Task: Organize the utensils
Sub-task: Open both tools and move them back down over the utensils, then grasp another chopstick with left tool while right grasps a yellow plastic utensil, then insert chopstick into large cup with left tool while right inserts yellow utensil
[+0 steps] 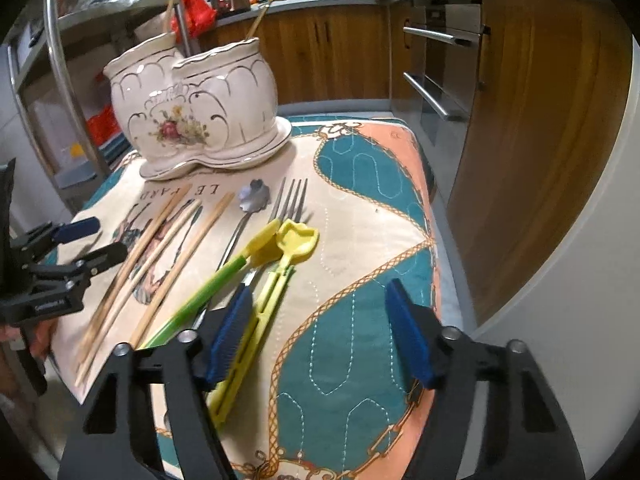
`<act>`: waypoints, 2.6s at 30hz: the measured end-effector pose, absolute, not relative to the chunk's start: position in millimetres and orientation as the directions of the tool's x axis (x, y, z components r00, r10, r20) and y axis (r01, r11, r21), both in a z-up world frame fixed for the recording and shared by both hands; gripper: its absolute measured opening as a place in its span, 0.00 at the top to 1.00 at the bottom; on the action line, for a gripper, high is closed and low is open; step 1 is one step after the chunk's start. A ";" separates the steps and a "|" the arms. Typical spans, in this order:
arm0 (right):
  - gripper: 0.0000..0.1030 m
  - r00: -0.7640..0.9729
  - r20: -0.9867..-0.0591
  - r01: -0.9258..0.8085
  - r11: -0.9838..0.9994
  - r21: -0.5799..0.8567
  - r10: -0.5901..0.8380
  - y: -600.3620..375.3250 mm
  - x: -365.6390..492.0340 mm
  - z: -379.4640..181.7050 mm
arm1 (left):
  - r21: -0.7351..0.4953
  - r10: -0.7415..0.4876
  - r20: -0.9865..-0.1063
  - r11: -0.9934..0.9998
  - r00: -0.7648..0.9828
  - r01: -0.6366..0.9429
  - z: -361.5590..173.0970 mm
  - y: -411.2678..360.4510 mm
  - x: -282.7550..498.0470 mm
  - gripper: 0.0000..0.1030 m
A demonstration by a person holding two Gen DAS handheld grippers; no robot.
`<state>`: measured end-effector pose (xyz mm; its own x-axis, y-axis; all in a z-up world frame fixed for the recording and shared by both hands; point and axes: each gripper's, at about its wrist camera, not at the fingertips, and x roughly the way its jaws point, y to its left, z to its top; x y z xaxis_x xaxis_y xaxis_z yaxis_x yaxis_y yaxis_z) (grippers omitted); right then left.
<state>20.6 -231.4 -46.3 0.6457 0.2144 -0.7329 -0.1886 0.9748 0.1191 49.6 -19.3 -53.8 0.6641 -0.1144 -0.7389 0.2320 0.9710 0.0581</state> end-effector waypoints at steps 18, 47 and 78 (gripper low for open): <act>0.61 0.630 -0.751 -0.239 0.969 0.059 0.201 -215.6 17.8 -43.7 | 0.016 -0.171 -0.753 0.961 0.636 0.277 -49.0 -34.3 42.7 0.40; 0.86 0.496 -0.835 -0.361 0.931 0.050 0.237 -228.4 51.0 -40.9 | 0.001 -0.231 -0.814 0.917 0.532 0.399 -43.9 -0.3 56.3 0.75; 0.90 0.812 -0.331 -0.439 0.876 0.198 0.482 -212.8 80.5 85.0 | -0.141 -0.458 -0.210 0.889 0.864 0.437 102.1 46.4 70.9 0.94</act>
<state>80.5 -212.8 85.0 0.8116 0.4816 -0.3307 -0.4391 0.8763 0.1984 70.9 46.4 102.1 0.8639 -0.4578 -0.2099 0.4366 0.8885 -0.1409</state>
